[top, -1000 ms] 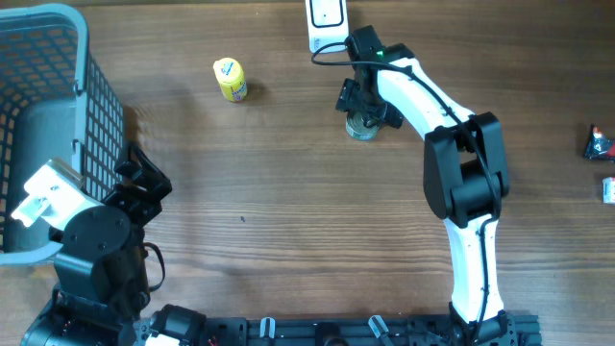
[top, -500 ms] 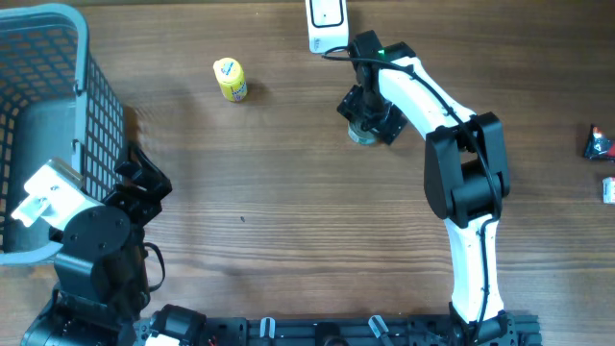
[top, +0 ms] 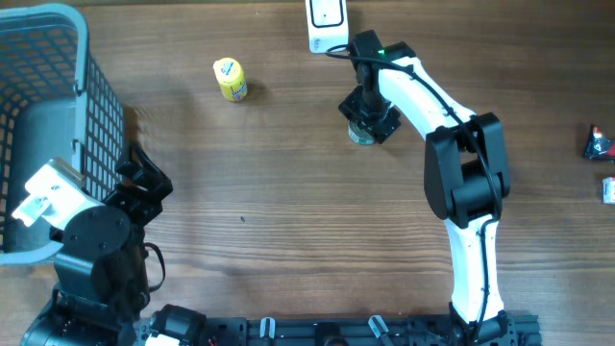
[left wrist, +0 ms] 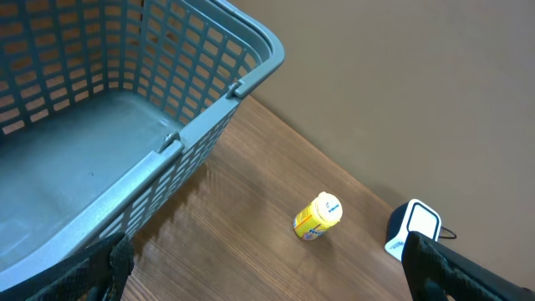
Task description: Scan the item barcode
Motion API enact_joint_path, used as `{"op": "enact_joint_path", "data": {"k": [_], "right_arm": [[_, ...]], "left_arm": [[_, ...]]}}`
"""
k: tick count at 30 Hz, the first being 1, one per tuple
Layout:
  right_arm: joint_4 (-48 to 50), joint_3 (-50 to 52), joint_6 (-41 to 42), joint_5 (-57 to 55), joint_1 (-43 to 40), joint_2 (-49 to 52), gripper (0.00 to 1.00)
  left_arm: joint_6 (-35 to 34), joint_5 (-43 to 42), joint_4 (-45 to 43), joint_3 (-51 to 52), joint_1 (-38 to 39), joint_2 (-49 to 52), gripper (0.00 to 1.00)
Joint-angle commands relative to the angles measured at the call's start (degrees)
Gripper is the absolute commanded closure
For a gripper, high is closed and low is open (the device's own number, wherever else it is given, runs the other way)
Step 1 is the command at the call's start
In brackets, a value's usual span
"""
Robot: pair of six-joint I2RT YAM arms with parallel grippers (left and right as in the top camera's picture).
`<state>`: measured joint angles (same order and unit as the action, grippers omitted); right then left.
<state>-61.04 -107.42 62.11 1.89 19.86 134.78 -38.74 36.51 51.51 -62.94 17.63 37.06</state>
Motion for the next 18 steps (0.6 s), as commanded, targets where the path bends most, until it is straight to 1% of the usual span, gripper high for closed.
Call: {"op": "enact_joint_path", "data": {"k": [1,5,6,7,8,9,10,13,17,18], "right_arm": [[3.4,1.9,-9.0,-0.3,1.2,4.6,0.30],[5.3,1.9,-19.8,-4.3,1.2,4.6,0.29],[6.6,1.9,-25.0,-6.6,1.2,4.6,0.28],[7.5,1.9,-27.6,-7.7,1.2,4.6,0.28],[8.0,1.9,-29.2,-8.4,1.2,4.6,0.28],[8.8,1.9,-31.0,-9.2,1.2,4.6,0.23],[9.5,1.9,-32.8,-9.6,1.1,4.6,0.22],[11.8,1.9,-37.9,-9.6,1.1,4.6,0.21],[13.2,1.9,-40.9,-9.6,1.1,4.6,0.21],[13.2,1.9,-41.1,-9.6,1.1,4.6,0.17]], "left_arm": [[-0.7,-0.5,0.2,0.0,0.2,-0.2,0.00],[-0.7,-0.5,0.2,0.0,0.2,-0.1,0.00],[-0.7,-0.5,0.3,0.0,0.2,-0.2,0.00],[-0.7,-0.5,0.3,0.0,0.2,-0.1,0.00],[-0.7,-0.5,0.3,0.0,0.2,-0.1,0.00],[-0.7,-0.5,0.3,0.0,0.2,-0.2,0.00],[-0.7,-0.5,0.3,0.0,0.2,-0.1,0.00],[-0.7,-0.5,0.7,0.0,0.2,-0.1,0.00],[-0.7,-0.5,0.9,0.0,0.2,-0.1,0.00],[-0.7,-0.5,0.9,0.0,0.2,-0.1,0.00]]}}
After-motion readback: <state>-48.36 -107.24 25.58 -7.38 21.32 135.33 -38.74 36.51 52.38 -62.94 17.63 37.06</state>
